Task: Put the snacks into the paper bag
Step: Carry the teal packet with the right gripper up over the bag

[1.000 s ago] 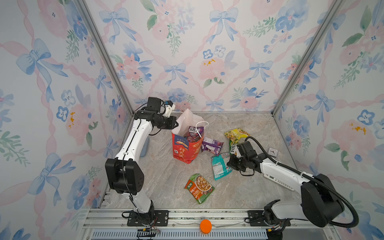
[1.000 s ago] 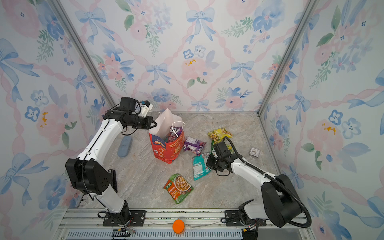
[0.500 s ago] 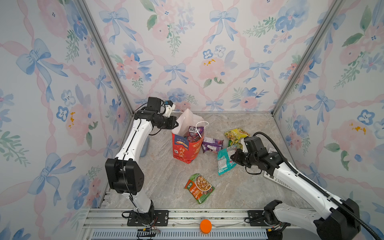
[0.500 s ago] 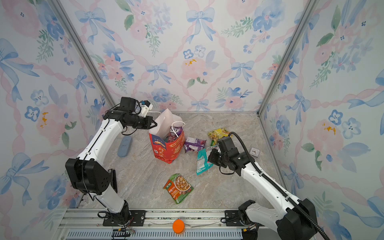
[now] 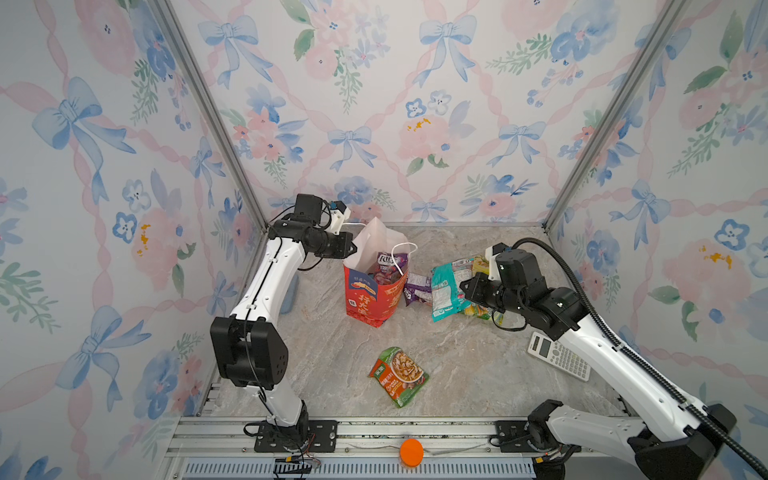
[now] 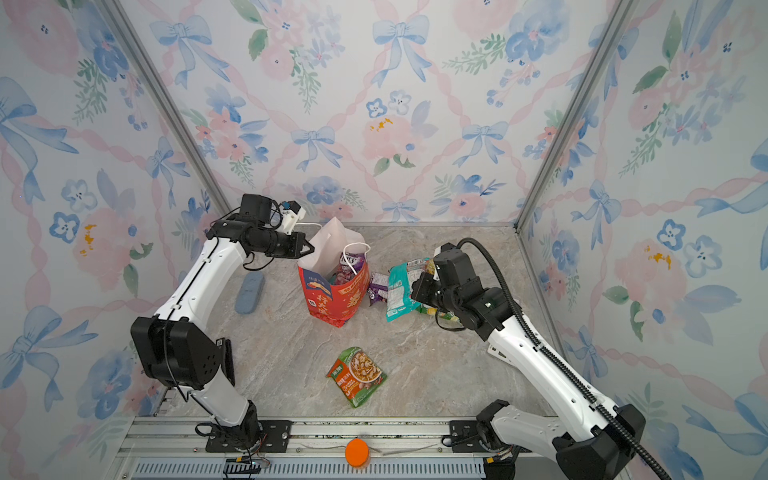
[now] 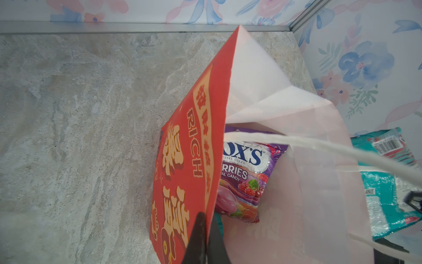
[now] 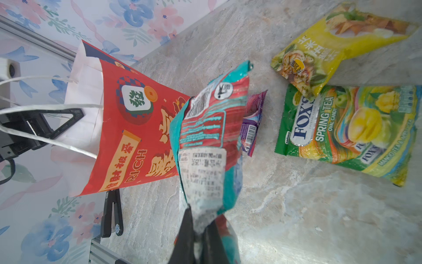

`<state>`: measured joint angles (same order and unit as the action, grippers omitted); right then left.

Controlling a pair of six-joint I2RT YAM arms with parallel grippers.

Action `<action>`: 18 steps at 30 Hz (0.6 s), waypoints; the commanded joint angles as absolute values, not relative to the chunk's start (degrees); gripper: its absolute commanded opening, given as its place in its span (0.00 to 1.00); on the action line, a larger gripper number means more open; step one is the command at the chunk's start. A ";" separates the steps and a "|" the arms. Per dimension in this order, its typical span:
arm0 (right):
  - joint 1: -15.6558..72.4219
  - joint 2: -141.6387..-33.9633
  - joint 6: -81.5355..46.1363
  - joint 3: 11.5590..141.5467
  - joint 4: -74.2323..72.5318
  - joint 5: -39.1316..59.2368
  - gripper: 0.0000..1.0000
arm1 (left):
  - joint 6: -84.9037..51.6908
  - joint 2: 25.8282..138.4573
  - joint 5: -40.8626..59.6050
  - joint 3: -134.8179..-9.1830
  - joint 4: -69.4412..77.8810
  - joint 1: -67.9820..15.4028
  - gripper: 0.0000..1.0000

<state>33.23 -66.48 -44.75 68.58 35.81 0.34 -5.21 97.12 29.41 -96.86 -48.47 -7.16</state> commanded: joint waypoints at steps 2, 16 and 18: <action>34.25 -69.19 -41.00 75.37 32.01 -2.91 0.00 | -5.39 97.47 28.57 -95.76 -49.75 -7.64 0.00; 34.98 -83.24 -32.64 96.00 30.94 -5.93 0.00 | -5.41 97.21 27.42 -95.36 -49.76 -7.78 0.00; 34.87 -85.52 -31.55 99.33 31.13 -6.23 0.00 | -5.32 97.21 27.42 -95.33 -49.75 -7.80 0.00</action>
<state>34.30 -83.72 -34.61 94.78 33.58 -5.02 -5.21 97.12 28.49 -96.57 -48.12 -7.49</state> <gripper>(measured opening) 0.070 0.048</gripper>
